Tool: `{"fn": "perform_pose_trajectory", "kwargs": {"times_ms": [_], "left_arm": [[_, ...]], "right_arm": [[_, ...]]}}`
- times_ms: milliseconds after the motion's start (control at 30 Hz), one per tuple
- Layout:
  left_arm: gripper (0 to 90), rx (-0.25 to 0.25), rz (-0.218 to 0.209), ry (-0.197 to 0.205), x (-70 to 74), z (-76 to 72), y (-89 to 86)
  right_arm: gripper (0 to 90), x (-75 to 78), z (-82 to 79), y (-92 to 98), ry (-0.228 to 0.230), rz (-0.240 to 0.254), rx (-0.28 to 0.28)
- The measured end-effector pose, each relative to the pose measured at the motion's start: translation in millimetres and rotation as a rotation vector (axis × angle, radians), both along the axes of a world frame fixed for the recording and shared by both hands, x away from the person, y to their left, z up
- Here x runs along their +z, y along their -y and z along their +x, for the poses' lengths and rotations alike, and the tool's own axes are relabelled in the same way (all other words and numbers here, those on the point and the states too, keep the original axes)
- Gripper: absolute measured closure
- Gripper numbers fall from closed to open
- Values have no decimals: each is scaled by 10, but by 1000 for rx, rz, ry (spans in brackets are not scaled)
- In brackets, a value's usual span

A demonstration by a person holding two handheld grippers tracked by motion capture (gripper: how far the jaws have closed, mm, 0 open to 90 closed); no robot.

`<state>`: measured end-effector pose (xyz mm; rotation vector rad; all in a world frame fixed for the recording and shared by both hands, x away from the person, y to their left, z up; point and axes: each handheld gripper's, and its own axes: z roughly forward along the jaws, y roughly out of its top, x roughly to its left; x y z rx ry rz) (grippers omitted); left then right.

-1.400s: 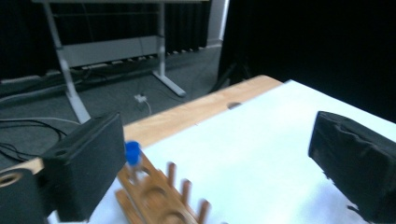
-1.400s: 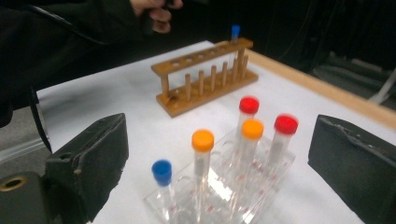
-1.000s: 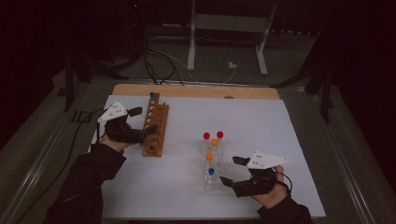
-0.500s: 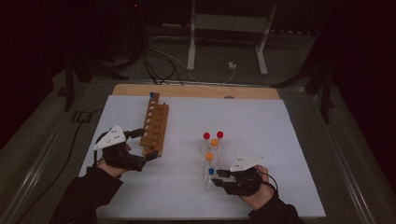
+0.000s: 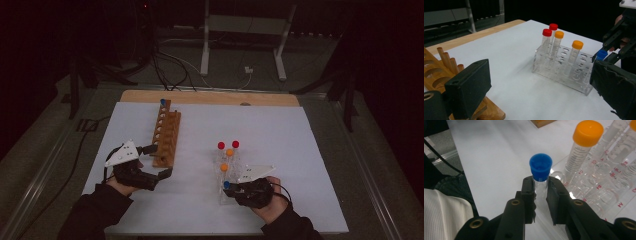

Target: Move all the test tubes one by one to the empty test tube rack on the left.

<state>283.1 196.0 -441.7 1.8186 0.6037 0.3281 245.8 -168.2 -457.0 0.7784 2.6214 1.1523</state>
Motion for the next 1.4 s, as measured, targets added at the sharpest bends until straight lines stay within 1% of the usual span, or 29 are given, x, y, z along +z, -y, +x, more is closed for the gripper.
{"fn": "perform_pose_trajectory", "kwargs": {"times_ms": [67,167,267,433,567,667,733,833,867,933,1033,1067,1133,1300,1400], "left_arm": [[44,0,2,-2,-1,2,-1],[44,-2,-1,-4,5,1,0],[44,-9,0,-4,22,-8,4],[44,-23,-8,-1,62,-35,15],[43,-35,-7,11,106,-68,19],[44,-44,-17,19,161,-94,21],[44,-53,-23,25,202,-107,25],[44,-72,-28,33,271,-131,59],[44,-80,-26,38,291,-137,75],[44,-104,-23,32,324,-146,113],[45,-133,-17,28,343,-158,194],[45,-147,-14,18,345,-157,223],[56,-146,-2,28,339,-167,284],[60,-188,10,6,290,-164,431],[68,-217,2,-10,267,-166,510]], "right_arm": [[770,2,-9,-7,9,-7,2],[773,23,-25,-9,27,-4,4],[774,92,-45,6,50,7,9],[774,276,-71,32,82,20,16],[774,476,-92,61,109,40,21],[774,609,-105,77,123,61,29],[774,695,-115,78,142,71,33],[774,789,-112,48,158,89,44],[775,800,-105,30,158,92,53],[774,800,-91,-13,153,100,62],[774,747,-57,-121,139,88,86],[774,722,-47,-156,133,83,94],[774,674,-26,-219,121,74,107],[774,579,21,-346,91,58,132],[774,540,42,-408,84,52,143]]}}
